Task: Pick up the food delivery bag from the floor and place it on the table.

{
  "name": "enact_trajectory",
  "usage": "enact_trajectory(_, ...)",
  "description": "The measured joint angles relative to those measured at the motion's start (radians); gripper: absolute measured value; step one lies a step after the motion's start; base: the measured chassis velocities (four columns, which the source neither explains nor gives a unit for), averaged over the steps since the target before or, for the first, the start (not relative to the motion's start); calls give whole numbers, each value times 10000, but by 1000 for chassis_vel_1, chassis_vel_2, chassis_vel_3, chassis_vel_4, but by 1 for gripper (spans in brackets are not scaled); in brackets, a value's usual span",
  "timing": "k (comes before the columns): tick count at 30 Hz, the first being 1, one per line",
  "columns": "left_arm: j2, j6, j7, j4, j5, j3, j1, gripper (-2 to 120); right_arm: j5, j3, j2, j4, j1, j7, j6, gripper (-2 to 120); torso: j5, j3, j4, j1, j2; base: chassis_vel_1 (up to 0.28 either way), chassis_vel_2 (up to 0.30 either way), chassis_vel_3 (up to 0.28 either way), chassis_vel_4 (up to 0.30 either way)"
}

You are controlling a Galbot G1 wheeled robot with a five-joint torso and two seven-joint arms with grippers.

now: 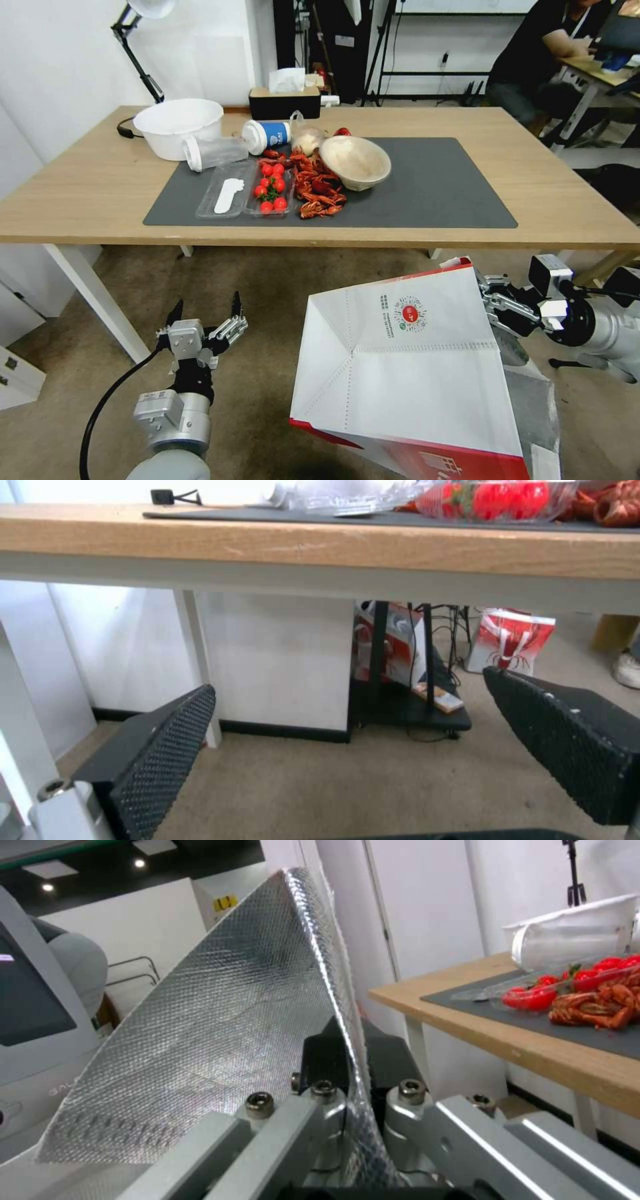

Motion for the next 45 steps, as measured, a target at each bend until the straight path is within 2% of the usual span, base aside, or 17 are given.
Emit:
enact_trajectory(8,17,-9,0,-31,10,-4,15,100,0,68,22,91,-33,0,15,0,0,235,0,145,379,0,0,0,0)
enact_trajectory(33,-1,31,0,-91,-43,-9,69,100,3,90,-3,189,-74,11,42,0,0,644,0,423,1070,0,0,0,0)
enact_trajectory(45,55,54,12,-92,-46,-21,42,100,3,91,-19,169,-49,11,46,0,0,1070,0,745,1816,0,0,0,0)
